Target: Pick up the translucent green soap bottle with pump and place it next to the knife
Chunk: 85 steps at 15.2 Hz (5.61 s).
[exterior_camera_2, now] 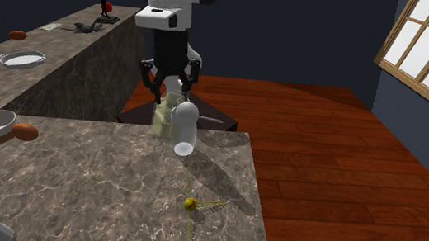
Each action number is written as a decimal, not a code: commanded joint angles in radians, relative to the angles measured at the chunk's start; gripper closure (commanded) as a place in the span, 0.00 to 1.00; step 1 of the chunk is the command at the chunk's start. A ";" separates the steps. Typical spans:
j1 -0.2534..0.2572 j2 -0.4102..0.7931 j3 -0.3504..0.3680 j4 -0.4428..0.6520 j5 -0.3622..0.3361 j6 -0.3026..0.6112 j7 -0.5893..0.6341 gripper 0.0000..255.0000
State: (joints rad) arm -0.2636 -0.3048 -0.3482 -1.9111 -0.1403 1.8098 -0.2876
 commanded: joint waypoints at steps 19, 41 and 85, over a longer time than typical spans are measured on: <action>-0.095 0.089 -0.249 0.008 0.046 0.101 -0.347 1.00; -0.504 0.747 -0.446 0.401 0.607 0.136 -1.051 1.00; -0.583 0.849 -0.407 0.369 0.694 0.237 -1.149 0.00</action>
State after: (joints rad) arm -0.8466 0.5452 -0.7549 -1.5421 0.5551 2.0482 -1.4371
